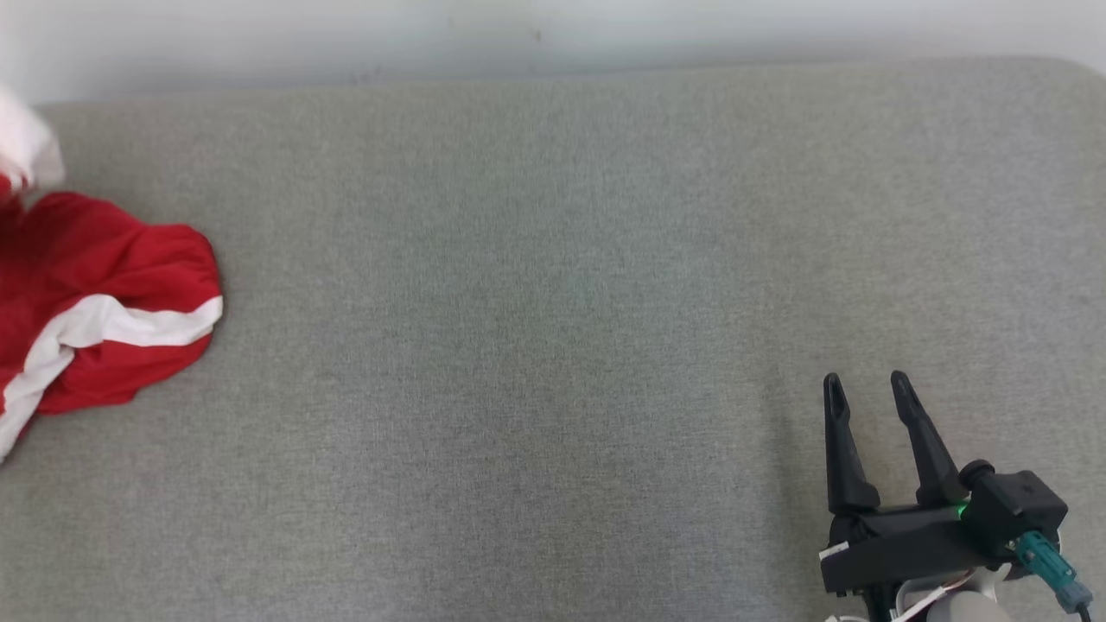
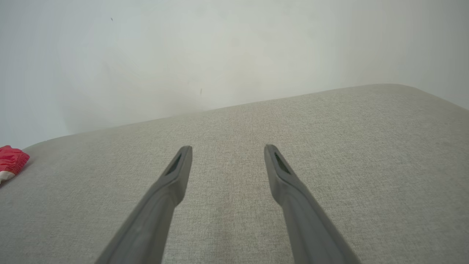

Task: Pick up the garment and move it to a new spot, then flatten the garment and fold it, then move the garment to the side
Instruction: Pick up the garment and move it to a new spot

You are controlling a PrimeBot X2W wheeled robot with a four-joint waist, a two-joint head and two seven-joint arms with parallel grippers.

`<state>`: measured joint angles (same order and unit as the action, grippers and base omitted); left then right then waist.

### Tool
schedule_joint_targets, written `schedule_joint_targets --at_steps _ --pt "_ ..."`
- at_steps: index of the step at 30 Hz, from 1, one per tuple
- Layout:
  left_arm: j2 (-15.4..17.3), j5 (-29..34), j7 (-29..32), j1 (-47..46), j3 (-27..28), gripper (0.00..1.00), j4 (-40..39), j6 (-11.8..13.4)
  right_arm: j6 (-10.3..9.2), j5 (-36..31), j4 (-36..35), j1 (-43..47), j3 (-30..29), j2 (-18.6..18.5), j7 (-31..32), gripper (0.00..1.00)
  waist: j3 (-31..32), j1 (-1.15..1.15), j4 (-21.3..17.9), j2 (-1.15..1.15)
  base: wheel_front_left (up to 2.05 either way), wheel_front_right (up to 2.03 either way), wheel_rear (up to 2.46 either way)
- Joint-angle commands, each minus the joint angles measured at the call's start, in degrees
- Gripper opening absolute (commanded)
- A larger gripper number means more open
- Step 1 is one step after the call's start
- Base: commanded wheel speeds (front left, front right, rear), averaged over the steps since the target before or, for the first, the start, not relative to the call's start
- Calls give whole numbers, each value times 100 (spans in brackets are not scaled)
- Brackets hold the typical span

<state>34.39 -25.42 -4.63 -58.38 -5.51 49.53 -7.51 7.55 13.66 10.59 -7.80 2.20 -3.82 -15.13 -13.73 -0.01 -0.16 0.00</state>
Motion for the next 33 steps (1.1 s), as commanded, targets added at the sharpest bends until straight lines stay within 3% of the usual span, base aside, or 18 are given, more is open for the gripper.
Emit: schedule_joint_targets --at_steps 1,11,18,27,33 --pt "36 -79 -56 -146 -79 0 -185 10 -12 47 26 107 -2 27 -2 100 268 1 -55 0 0 0 0" --pt "-293 -20 350 -790 -717 0 -1966 10 -12 202 101 233 43 88 -2 100 587 1 -682 0 0 0 0" --pt "-908 -103 798 -877 -1125 0 -2853 117 -12 392 135 164 152 95 -2 100 570 1 -1397 0 0 0 0" --pt "-1552 -235 793 -500 -1509 0 -3016 195 -12 580 145 83 339 96 -2 100 436 1 -2136 0 0 0 0" --pt "-1811 -312 545 202 -1709 0 -2902 252 -12 596 107 42 304 96 -3 100 326 1 -2263 0 0 0 0"
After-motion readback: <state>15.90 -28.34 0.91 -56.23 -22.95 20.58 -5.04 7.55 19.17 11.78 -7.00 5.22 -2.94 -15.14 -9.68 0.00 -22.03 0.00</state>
